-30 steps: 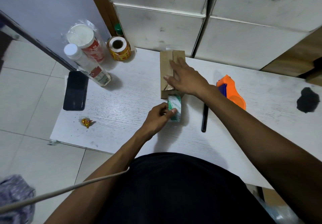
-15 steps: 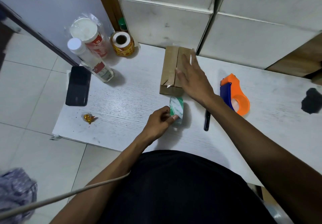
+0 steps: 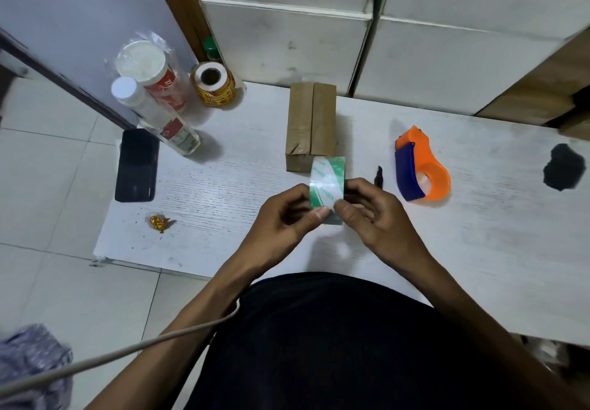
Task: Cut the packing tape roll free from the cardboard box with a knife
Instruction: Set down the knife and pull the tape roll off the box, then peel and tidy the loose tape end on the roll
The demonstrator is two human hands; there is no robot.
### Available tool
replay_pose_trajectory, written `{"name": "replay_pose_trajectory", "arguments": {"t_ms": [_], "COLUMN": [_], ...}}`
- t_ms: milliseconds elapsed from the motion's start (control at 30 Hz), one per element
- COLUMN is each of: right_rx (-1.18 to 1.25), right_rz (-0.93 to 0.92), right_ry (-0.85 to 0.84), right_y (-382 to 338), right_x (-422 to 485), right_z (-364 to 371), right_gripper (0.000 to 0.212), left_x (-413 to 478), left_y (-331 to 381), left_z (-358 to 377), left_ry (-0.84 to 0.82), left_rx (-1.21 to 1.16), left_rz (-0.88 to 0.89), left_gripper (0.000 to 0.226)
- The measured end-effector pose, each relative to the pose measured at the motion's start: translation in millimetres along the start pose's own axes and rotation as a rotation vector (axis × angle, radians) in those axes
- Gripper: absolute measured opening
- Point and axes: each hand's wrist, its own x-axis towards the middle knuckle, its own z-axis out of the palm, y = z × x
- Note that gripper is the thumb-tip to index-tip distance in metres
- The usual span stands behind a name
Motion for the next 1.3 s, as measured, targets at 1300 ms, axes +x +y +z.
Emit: {"name": "replay_pose_trajectory", "arguments": {"t_ms": [1300], "right_rx": [-0.045], "right_rz": [-0.154], "right_ry": [0.199], "right_y": [-71], "right_x": [-60], "right_z": [8], "right_gripper": [0.025], "left_x": [-40], "left_y": [100], "left_z": [6], "left_ry": [0.309], "left_rx": [0.726], "left_rz": [0.682], "left_gripper": [0.009]}}
